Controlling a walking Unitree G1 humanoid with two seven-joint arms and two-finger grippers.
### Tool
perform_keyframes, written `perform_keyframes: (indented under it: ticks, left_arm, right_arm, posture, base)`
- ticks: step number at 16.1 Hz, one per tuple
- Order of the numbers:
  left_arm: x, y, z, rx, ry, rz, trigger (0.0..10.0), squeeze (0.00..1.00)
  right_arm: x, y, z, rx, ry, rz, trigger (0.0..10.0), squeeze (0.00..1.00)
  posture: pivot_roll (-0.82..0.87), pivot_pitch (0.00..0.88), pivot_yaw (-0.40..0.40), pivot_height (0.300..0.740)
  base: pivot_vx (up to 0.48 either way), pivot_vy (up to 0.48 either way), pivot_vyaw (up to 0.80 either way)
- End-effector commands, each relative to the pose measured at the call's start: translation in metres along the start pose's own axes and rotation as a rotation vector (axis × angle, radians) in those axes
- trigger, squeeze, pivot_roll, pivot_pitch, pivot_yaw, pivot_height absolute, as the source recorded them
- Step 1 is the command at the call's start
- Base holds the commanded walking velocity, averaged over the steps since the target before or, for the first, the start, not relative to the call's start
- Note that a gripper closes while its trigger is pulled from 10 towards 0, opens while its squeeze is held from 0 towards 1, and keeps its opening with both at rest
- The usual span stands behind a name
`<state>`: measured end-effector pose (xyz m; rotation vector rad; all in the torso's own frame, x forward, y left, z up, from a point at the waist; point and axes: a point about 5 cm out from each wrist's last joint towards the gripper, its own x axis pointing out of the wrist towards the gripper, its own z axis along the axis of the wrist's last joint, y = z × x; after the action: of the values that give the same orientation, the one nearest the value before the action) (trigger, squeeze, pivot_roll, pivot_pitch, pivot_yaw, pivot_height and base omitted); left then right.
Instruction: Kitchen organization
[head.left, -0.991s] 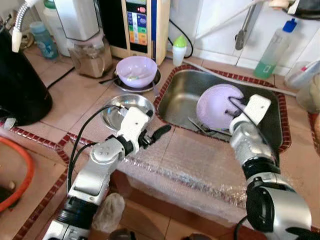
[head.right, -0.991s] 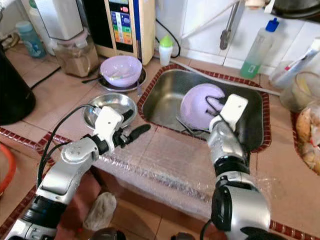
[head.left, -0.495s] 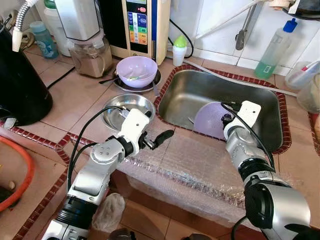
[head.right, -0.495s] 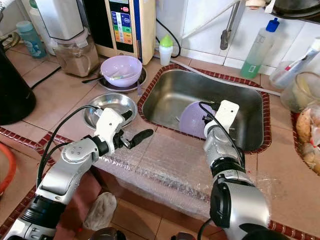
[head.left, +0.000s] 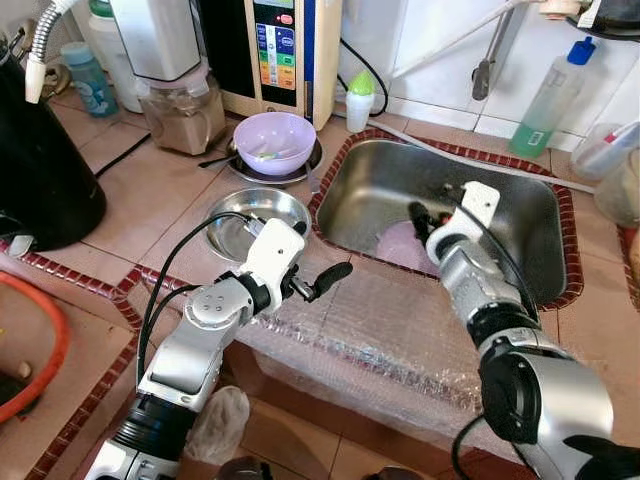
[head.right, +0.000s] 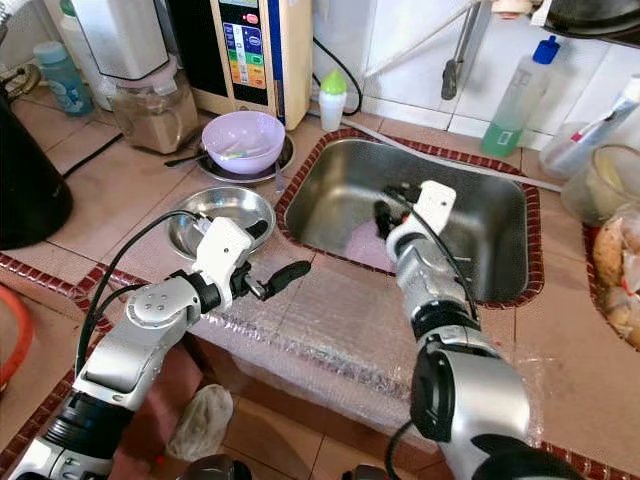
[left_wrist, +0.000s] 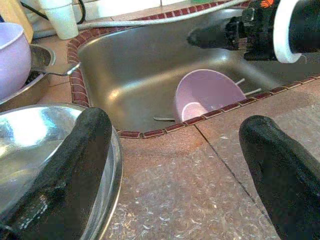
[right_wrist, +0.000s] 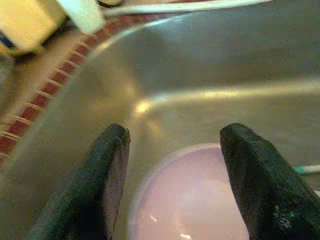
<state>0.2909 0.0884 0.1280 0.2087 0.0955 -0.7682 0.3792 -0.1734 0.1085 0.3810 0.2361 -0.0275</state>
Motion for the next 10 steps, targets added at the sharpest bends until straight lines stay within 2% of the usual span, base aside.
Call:
perform_keyframes:
  ticks: [1,3,4,6,7,9,10]
  left_arm:
    - [0.001,0.004,0.007,0.036,-0.018,0.024,10.0,1.0]
    - [0.0,0.015,0.013,0.009,-0.071,0.131,10.0,1.0]
    - [-0.005,0.027,0.018,-0.012,-0.118,0.238,10.0,1.0]
    - [-0.013,0.04,0.023,-0.05,-0.175,0.396,10.0,1.0]
    - [-0.019,0.048,0.024,-0.097,-0.205,0.499,10.0,1.0]
    - [-0.031,0.058,0.017,-0.179,-0.206,0.659,10.0,1.0]
    - [-0.033,0.059,0.015,-0.192,-0.199,0.678,10.0,1.0]
  right_arm:
    - [0.0,-0.004,0.006,-0.028,-0.028,-0.017,10.0,1.0]
    - [-0.002,-0.008,0.011,-0.044,-0.074,-0.022,10.0,1.0]
    - [-0.004,-0.008,0.012,-0.081,-0.1,0.0,10.0,1.0]
    - [-0.008,-0.008,0.009,-0.144,-0.124,0.031,10.0,1.0]
    - [-0.013,-0.007,0.005,-0.186,-0.143,0.06,10.0,1.0]
    - [-0.025,0.001,0.0,-0.262,-0.197,0.129,10.0,1.0]
    - [-0.028,0.003,0.001,-0.272,-0.209,0.143,10.0,1.0]
  posture:
    - [-0.03,0.003,-0.005,0.74]
    - [-0.03,0.004,-0.005,0.74]
    - [-0.03,0.006,-0.007,0.74]
    - [-0.02,0.012,-0.012,0.74]
    - [-0.02,0.018,-0.016,0.74]
    - [-0.02,0.02,-0.019,0.74]
    - [-0.02,0.021,-0.02,0.74]
  base:
    - [0.0,0.0,0.0]
    - [0.0,0.0,0.0]
    - [0.0,0.0,0.0]
    - [0.0,0.0,0.0]
    - [0.0,0.0,0.0]
    - [0.0,0.0,0.0]
    - [0.0,0.0,0.0]
